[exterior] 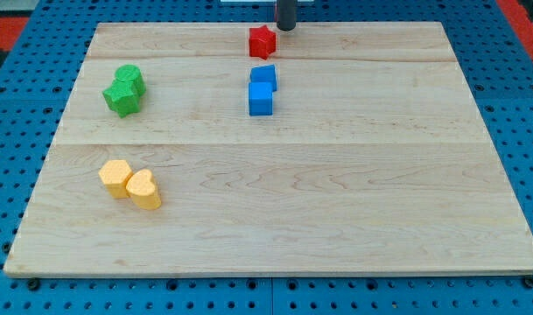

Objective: Push the green star towards the green circle

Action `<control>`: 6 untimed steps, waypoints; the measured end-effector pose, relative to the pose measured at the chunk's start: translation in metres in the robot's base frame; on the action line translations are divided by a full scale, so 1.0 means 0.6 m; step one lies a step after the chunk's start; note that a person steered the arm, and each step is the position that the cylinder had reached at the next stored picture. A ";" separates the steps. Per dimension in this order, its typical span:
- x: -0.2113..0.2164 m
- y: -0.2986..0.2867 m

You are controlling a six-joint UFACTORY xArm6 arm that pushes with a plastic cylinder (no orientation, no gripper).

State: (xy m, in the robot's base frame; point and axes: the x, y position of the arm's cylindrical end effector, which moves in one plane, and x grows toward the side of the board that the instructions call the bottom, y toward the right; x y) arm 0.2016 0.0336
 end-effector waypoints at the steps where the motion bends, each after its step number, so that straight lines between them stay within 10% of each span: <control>1: -0.003 -0.079; 6: 0.012 -0.090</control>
